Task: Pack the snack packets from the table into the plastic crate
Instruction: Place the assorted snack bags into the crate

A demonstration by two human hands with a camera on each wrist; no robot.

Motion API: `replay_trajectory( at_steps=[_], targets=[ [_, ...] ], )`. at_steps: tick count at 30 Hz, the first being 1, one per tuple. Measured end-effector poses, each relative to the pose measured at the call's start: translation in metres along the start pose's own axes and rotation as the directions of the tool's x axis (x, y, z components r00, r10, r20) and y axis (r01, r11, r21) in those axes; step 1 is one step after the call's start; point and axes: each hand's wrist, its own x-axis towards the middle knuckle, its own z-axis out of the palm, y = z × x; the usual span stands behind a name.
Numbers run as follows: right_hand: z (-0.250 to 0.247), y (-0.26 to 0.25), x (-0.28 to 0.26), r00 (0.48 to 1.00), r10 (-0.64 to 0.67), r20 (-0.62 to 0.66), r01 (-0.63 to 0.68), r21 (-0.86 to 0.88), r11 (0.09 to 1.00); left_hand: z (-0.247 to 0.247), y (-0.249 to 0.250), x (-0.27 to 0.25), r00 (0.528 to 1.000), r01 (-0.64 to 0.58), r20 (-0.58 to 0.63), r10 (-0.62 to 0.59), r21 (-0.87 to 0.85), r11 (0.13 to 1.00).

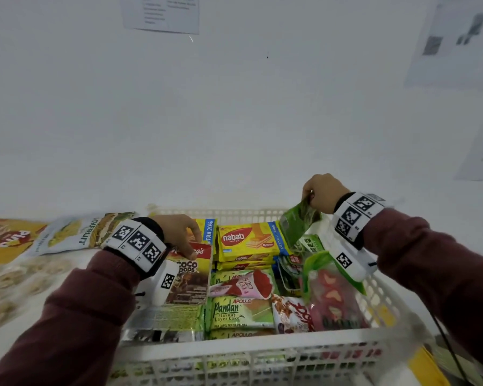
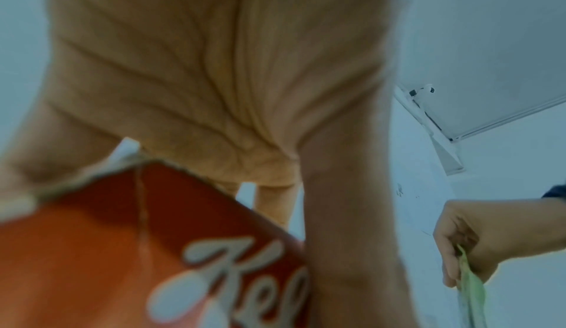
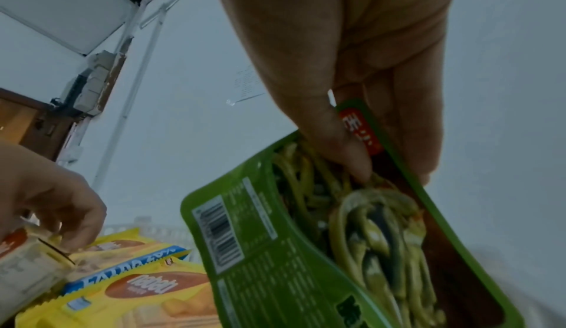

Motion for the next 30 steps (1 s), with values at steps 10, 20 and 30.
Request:
replay_trajectory(
  at_steps=[10,20,30],
  targets=[
    [0.004,0.006,-0.013,0.816,0.103,0.568,0.076,-0.282,0.956,0.000,-0.003,-0.003,1.000,0.008,-0.010,-0.008,-0.029,1.000],
    [0.023,-0.012,-0.012,0.747,0.118,0.654,0.265,-0.456,0.850,-0.002,-0.006,-0.003,0.998,-0.040,-0.042,0.038,-0.060,0.997],
    [0.038,-0.023,-0.012,0.763,0.097,0.639,0.374,-0.558,0.741,-0.001,-0.008,-0.002,0.998,-0.045,-0.048,0.040,-0.095,0.994]
  ],
)
